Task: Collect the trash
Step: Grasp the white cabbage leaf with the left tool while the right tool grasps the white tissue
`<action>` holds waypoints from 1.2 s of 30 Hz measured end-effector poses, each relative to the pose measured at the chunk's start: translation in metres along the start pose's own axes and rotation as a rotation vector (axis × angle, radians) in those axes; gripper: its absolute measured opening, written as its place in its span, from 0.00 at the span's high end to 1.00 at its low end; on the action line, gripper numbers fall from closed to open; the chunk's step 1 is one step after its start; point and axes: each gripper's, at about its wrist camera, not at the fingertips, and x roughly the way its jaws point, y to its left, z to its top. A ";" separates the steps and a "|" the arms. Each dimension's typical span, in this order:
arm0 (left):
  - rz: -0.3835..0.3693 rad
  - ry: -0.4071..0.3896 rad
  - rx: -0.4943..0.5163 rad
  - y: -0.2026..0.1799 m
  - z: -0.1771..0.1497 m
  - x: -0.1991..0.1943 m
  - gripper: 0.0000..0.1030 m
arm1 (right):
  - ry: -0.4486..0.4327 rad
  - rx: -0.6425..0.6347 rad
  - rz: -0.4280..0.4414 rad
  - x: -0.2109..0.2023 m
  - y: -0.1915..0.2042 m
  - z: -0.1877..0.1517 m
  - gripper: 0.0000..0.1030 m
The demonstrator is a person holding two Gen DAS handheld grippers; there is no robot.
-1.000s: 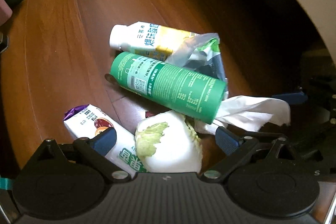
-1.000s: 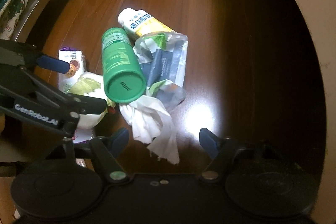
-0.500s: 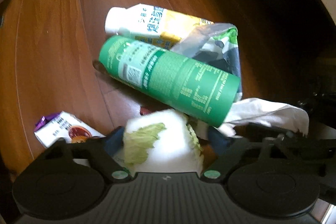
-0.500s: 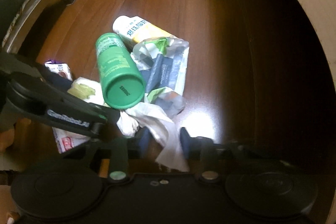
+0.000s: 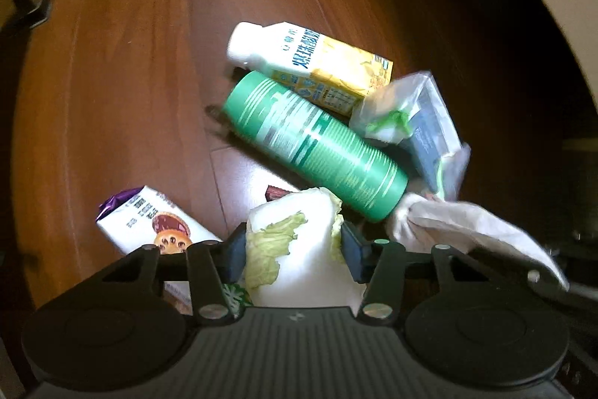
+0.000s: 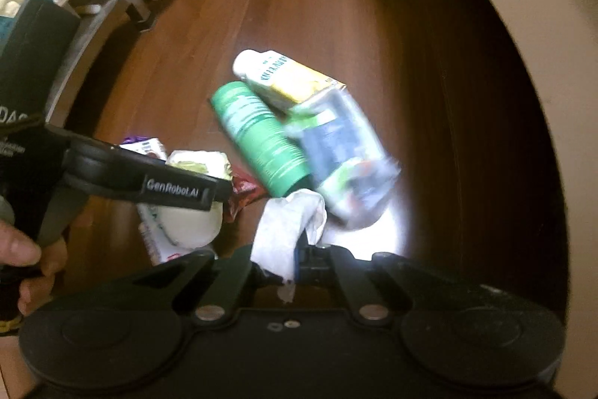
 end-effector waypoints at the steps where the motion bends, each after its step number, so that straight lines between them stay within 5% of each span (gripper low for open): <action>1: 0.002 -0.001 -0.012 0.001 -0.002 -0.006 0.54 | -0.002 0.004 0.005 -0.007 0.002 -0.001 1.00; 3: -0.008 0.003 -0.033 0.001 -0.007 -0.019 0.86 | -0.005 0.008 0.011 -0.020 0.007 -0.001 1.00; 4: -0.015 0.016 -0.053 0.002 -0.009 -0.027 0.89 | -0.005 0.006 0.011 -0.029 0.010 -0.001 1.00; 13: -0.057 -0.012 -0.130 0.001 -0.016 -0.106 0.90 | -0.018 -0.010 0.019 -0.108 0.030 0.013 1.00; 21: -0.044 -0.019 -0.104 -0.006 -0.023 -0.102 0.89 | 0.004 0.009 -0.020 -0.103 0.028 -0.011 1.00; 24: -0.047 -0.013 -0.099 -0.008 -0.022 -0.083 0.74 | 0.015 0.000 -0.019 -0.088 0.022 -0.022 1.00; 26: -0.046 -0.015 -0.102 -0.008 -0.023 -0.071 0.39 | 0.021 0.009 -0.016 -0.077 0.016 -0.027 1.00; 27: -0.040 -0.024 -0.103 -0.008 -0.023 -0.067 0.32 | 0.022 0.016 -0.014 -0.074 0.013 -0.030 1.00; 36: -0.048 0.032 0.064 -0.034 -0.019 -0.003 0.29 | 0.034 0.072 -0.021 -0.045 -0.016 -0.045 1.00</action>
